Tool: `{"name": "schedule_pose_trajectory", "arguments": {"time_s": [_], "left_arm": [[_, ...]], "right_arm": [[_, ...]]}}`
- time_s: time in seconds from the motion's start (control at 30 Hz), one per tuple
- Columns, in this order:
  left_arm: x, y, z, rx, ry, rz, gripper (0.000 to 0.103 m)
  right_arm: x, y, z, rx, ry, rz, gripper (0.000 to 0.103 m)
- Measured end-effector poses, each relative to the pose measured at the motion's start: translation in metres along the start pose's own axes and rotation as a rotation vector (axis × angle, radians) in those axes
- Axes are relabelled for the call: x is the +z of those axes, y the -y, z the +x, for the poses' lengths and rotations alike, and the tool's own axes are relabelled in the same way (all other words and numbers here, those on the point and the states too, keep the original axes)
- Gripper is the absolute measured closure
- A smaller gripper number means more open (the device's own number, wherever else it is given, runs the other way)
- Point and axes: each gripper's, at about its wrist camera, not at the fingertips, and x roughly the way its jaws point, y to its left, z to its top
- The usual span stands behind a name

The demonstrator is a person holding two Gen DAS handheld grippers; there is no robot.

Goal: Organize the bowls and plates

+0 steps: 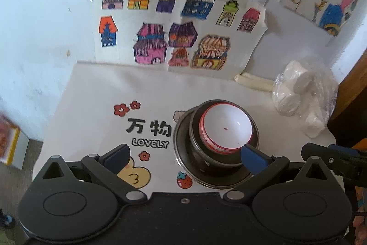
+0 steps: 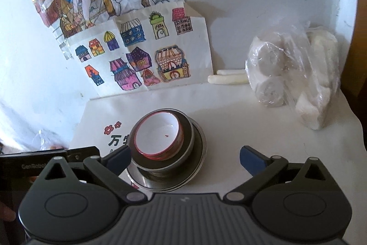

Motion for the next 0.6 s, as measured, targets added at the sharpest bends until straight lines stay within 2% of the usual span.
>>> {"name": "schedule_pose_trajectory", "arguments": {"time_s": [0.6], "left_arm": [[-0.043, -0.038, -0.069, -0.135, 0.121, 0.111, 0.001]], "right_arm": [[-0.067, -0.053, -0.076, -0.109, 0.172, 0.05, 0.0]]}}
